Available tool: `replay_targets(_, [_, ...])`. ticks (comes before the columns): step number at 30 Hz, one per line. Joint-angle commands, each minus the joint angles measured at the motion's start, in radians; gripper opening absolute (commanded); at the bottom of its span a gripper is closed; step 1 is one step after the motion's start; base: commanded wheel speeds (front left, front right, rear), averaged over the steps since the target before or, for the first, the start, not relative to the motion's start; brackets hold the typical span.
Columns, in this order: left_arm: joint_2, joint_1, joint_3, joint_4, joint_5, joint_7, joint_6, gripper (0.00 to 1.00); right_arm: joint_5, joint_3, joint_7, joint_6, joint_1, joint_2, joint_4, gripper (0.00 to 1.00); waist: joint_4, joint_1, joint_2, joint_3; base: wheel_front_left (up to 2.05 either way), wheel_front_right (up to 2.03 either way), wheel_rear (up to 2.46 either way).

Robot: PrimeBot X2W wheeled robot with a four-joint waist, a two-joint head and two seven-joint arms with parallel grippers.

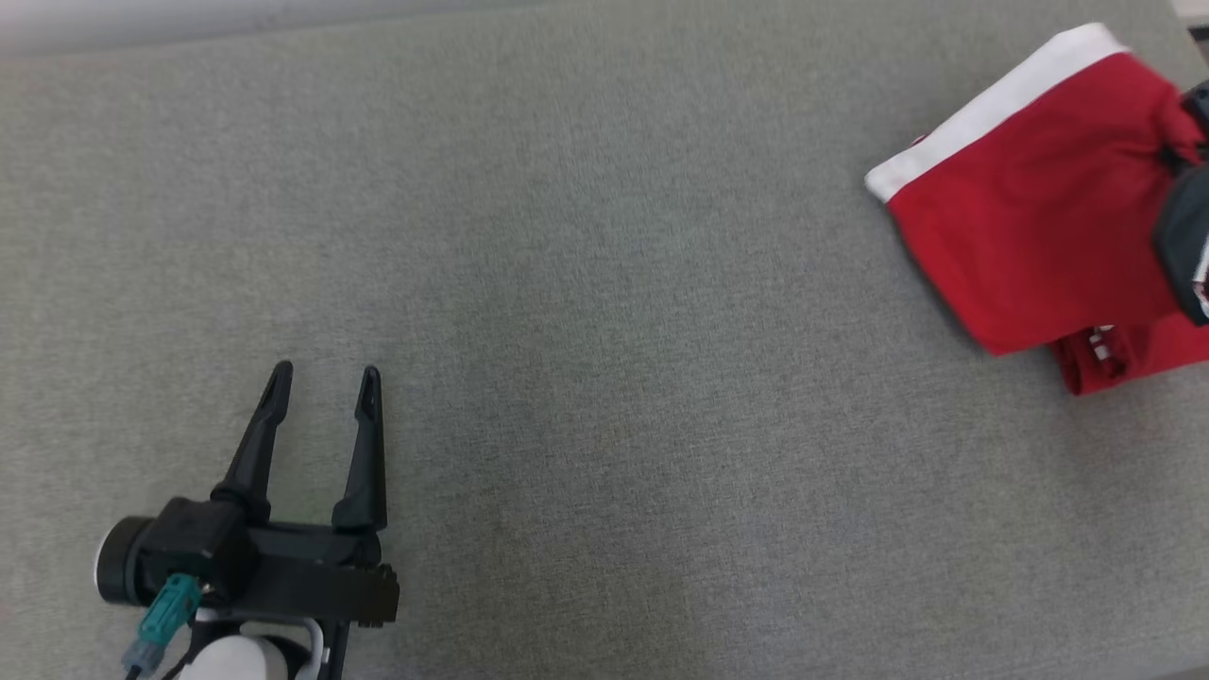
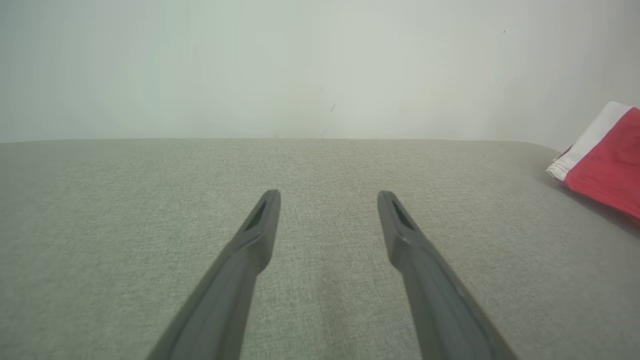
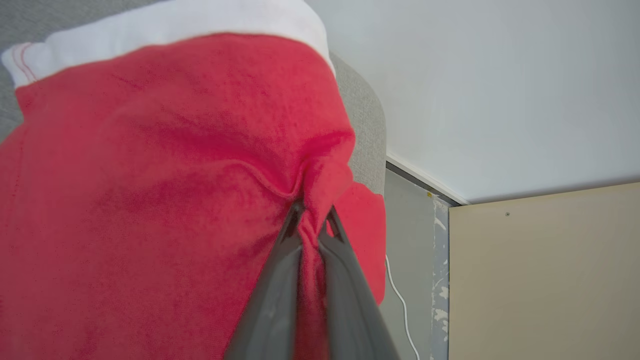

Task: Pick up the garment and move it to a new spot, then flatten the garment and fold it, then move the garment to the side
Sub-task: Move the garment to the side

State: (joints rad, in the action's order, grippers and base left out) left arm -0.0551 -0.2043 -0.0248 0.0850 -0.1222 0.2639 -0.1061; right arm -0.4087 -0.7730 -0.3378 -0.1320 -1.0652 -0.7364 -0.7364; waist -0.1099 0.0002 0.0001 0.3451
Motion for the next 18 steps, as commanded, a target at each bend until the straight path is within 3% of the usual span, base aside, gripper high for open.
replay_targets(1, [-0.006,-0.024,-0.003,-0.009,0.007,0.000,-0.005,1.00,0.020,0.007,0.005,0.003,-0.003,-0.028,-0.009,0.00,-0.021,-0.0002,-0.0001,0.074,0.00,0.00,0.00])
replay_targets(7, [-0.009,-0.061,-0.018,-0.023,0.009,0.000,-0.016,1.00,0.062,0.078,0.027,0.003,0.039,-0.098,-0.051,0.00,0.005,-0.0002,-0.0001,0.108,0.00,0.00,0.00])
replay_targets(13, [-0.016,-0.075,-0.025,-0.029,0.010,0.000,-0.019,1.00,0.144,0.201,0.069,0.003,0.078,-0.108,-0.114,0.00,0.026,-0.0002,-0.0001,0.125,0.00,0.00,0.00])
replay_targets(14, [-0.017,-0.077,-0.025,-0.029,0.010,0.000,-0.020,1.00,0.164,0.228,0.084,0.003,0.083,-0.103,-0.122,0.11,0.029,-0.0002,-0.0001,0.126,0.00,0.00,0.00])
replay_targets(15, [-0.018,-0.077,-0.026,-0.030,0.011,0.000,-0.021,1.00,0.185,0.259,0.095,0.003,0.085,-0.096,-0.132,0.76,0.031,-0.0002,-0.0001,0.127,0.00,0.00,0.00])
replay_targets(16, [-0.020,-0.077,-0.024,-0.030,0.012,0.000,-0.021,1.00,0.208,0.287,0.100,0.003,0.092,-0.087,-0.144,1.00,0.032,-0.0002,-0.0001,0.127,0.00,0.00,0.00])
replay_targets(18, [-0.023,-0.074,-0.024,-0.026,0.013,0.000,-0.022,1.00,0.251,0.343,0.108,0.003,0.107,-0.066,-0.166,1.00,0.035,-0.0002,-0.0001,0.122,0.00,0.00,0.00])
